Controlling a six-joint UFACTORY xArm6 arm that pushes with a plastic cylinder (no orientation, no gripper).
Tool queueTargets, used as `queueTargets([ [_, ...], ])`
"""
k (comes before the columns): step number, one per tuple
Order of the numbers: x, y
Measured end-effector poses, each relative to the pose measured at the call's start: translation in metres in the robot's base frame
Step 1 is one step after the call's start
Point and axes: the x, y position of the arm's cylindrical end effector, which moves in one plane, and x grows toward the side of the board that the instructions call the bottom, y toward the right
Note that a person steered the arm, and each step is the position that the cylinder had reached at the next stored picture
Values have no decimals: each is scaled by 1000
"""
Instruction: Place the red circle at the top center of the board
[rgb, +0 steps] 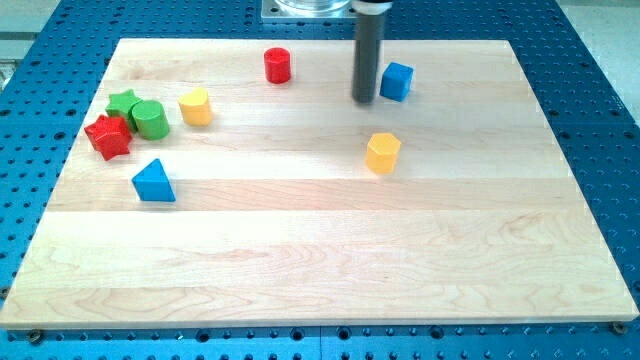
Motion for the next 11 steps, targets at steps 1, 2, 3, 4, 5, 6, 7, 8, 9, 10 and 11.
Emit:
queueTargets([
  [1,-9,56],
  [2,-9,64],
  [3,-13,5],
  [4,22,-111],
  [5,-8,-186],
  [6,-19,-255],
  [7,-32,-214],
  [8,-36,-127],
  [9,-57,-174],
  [10,-91,-187],
  [11,-93,-101],
])
